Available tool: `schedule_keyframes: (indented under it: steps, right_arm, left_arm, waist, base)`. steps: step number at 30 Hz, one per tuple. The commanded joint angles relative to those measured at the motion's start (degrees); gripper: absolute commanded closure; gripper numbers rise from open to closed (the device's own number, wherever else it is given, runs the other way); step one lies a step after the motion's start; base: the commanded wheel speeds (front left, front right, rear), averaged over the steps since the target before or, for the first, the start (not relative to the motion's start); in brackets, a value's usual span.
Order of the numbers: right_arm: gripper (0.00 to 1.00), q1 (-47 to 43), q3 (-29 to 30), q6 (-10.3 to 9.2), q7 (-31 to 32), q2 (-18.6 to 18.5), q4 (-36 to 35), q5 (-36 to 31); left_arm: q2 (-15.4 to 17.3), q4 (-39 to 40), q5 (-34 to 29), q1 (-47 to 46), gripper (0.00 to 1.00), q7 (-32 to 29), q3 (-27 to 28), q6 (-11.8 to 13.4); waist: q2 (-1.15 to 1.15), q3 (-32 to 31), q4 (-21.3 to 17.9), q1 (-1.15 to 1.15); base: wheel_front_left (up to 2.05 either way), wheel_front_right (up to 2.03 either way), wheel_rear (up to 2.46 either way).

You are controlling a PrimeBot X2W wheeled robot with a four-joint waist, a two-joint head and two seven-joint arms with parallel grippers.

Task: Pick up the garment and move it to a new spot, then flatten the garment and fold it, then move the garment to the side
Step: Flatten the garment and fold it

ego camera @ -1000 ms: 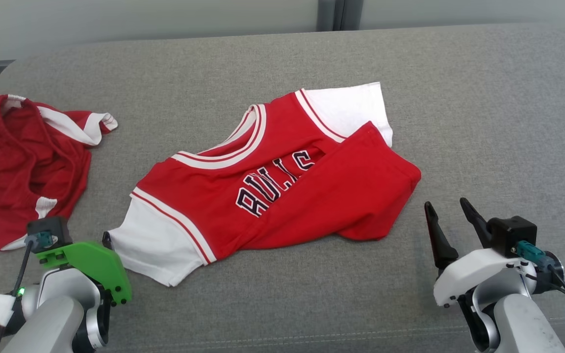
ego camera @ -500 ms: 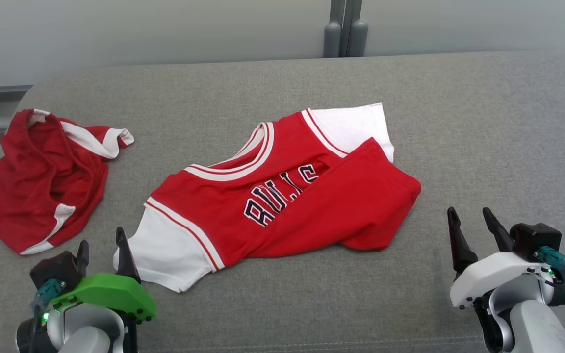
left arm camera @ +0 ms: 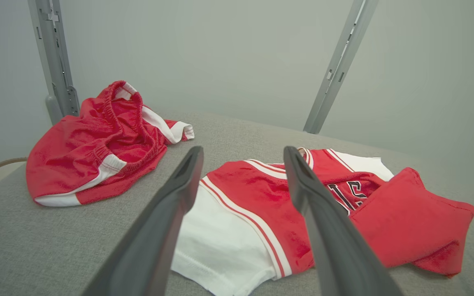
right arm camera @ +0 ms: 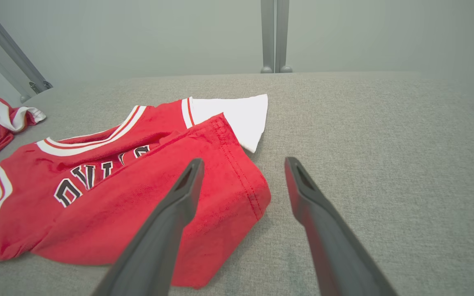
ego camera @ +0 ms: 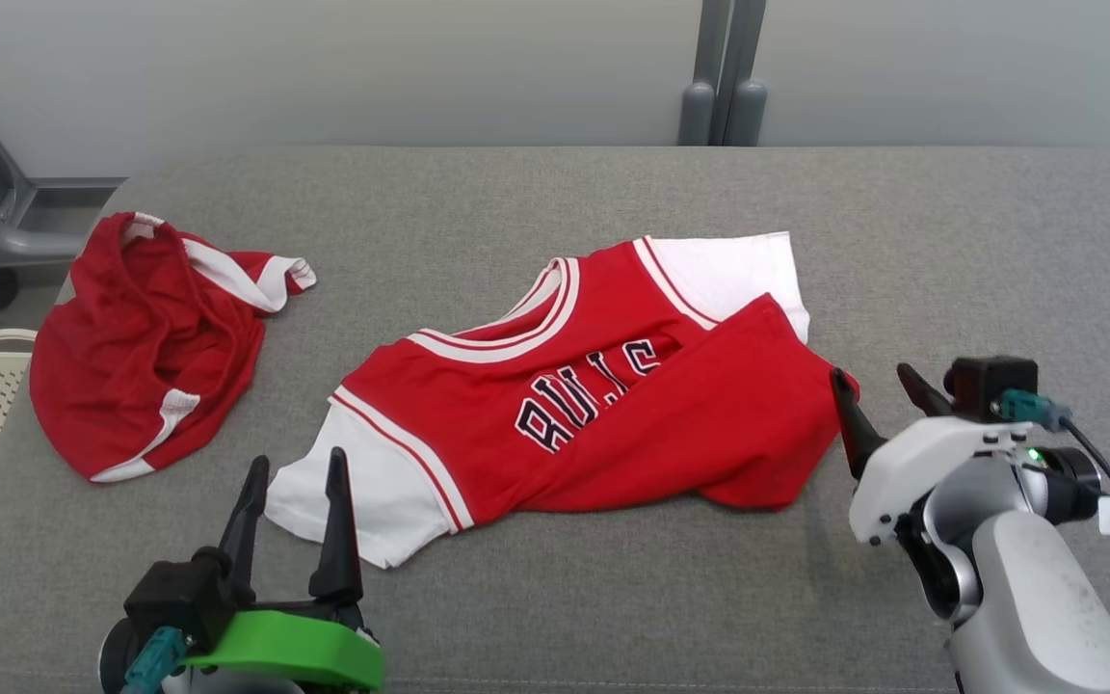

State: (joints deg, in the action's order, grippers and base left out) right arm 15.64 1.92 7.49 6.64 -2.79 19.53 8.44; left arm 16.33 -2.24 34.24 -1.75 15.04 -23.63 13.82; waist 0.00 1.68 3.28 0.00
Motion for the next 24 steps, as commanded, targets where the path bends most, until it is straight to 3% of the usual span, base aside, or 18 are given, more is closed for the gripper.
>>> schedule_keyframes:
  steps: [1, 9, 14, 19, 23, 24]
  right_arm:
    - [0.0, 1.08, -0.1, 0.0, 0.39, -0.2, 0.12, -0.02]
    - [0.0, 13.86, -0.68, -0.01, 13.02, -2.39, 6.87, -0.7]
    - [0.0, 20.41, 1.12, -0.01, 18.86, -4.44, 11.6, -0.9]
    - [0.0, 24.69, 1.85, 0.0, 22.63, -4.74, 16.06, -1.35]
    - [0.17, 26.71, 2.32, 0.0, 24.51, -4.53, 19.16, -2.19]
    - [0.29, 27.1, 2.68, 0.0, 24.96, -4.37, 19.85, -2.38]
  left_arm:
    - [-0.38, 0.38, -0.79, 0.61, 0.0, 0.16, 0.32, -0.44]
    - [-4.03, 2.23, -6.98, 3.92, 0.0, 0.1, 2.03, -8.32]
    - [-5.76, -0.74, -8.7, 2.6, 0.0, 0.1, 1.66, -11.43]
    - [-7.36, -2.64, -9.76, 0.88, 0.0, 0.1, 2.2, -12.89]
    - [-8.13, -3.36, -10.62, 0.02, 0.0, 0.1, 2.64, -14.0]
    - [-8.27, -3.67, -10.83, -0.09, 0.0, 0.1, 2.65, -14.33]
  waist:
    - [0.0, 0.36, 0.48, 0.0]
    - [0.0, 3.99, 3.62, 0.0]
    - [0.0, 6.47, 6.06, 0.0]
    - [0.0, 8.21, 7.8, 0.0]
    - [0.0, 9.11, 8.59, 0.0]
    - [0.0, 9.23, 8.71, 0.0]
  base:
    - [0.0, 0.0, 0.0]
    - [0.0, 0.0, 0.0]
    - [0.0, 0.0, 0.0]
    - [0.0, 0.0, 0.0]
    - [0.0, 0.0, 0.0]
    - [0.0, 0.0, 0.0]
